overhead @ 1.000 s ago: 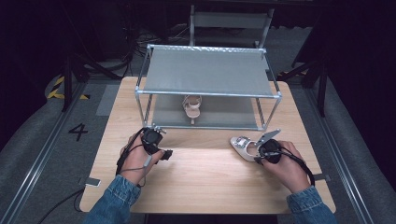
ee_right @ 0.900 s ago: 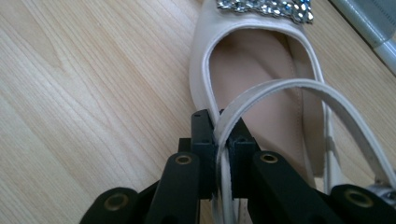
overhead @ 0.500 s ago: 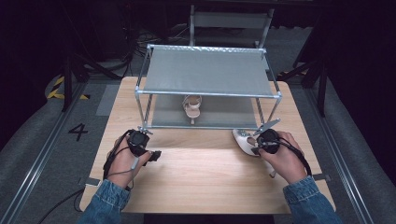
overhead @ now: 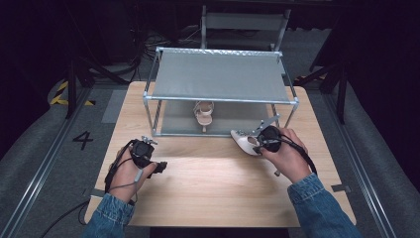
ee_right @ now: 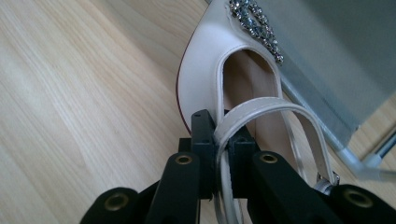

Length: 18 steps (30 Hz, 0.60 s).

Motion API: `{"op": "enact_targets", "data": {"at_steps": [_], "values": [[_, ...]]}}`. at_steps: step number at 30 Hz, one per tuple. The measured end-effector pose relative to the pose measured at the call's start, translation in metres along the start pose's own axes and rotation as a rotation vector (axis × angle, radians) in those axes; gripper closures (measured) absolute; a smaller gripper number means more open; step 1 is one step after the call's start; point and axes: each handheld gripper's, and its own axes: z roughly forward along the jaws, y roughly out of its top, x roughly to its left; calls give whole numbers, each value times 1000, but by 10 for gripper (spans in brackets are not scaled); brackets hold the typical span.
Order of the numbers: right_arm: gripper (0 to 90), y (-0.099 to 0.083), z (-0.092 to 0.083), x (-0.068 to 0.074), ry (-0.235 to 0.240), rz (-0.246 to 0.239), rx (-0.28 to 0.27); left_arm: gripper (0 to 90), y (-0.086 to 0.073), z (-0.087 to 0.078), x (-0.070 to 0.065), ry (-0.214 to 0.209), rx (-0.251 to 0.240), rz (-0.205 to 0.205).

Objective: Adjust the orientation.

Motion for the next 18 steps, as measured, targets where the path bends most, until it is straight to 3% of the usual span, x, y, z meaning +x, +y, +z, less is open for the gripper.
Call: {"op": "enact_targets", "data": {"at_steps": [18], "values": [[851, 39, 25, -5, -44, -26, -16, 320, 2, 1, 2, -7, 0, 0]]}}
